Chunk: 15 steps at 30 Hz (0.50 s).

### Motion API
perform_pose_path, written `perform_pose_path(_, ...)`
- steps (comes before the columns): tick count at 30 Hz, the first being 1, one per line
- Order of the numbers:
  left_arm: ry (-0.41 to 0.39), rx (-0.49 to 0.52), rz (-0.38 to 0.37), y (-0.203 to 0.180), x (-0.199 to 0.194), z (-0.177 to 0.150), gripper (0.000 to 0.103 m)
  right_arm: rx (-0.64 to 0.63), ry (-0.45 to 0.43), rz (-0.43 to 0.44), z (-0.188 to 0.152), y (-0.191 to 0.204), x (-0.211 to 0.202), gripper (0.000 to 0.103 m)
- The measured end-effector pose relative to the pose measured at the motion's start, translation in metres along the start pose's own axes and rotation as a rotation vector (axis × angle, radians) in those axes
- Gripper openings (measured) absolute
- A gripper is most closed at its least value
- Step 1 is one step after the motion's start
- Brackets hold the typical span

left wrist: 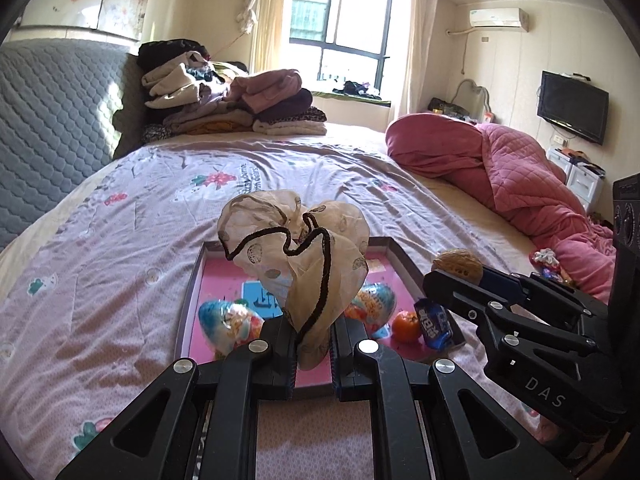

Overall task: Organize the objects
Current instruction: 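Lift the mesh bag with the left tool toward the tray while the right tool carries the walnut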

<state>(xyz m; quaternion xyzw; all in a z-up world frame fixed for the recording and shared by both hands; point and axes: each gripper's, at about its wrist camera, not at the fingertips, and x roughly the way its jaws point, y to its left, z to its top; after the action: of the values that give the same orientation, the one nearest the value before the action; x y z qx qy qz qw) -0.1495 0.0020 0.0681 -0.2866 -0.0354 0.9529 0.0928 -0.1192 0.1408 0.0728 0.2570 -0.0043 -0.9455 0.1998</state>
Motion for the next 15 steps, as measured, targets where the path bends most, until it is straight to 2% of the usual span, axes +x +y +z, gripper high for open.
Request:
perform_pose_path(9, -0.002, 0.004, 0.002, 0.001, 0.019, 0.013, 0.012, -0.019, -0.012, -0.017, 0.007, -0.006, 0.009, 0.031)
perform_pose_path(15, 0.010, 0.018, -0.002, -0.002, 0.036, 0.010, 0.012, -0.046, 0.020, -0.024, 0.001, -0.005, 0.022, 0.031)
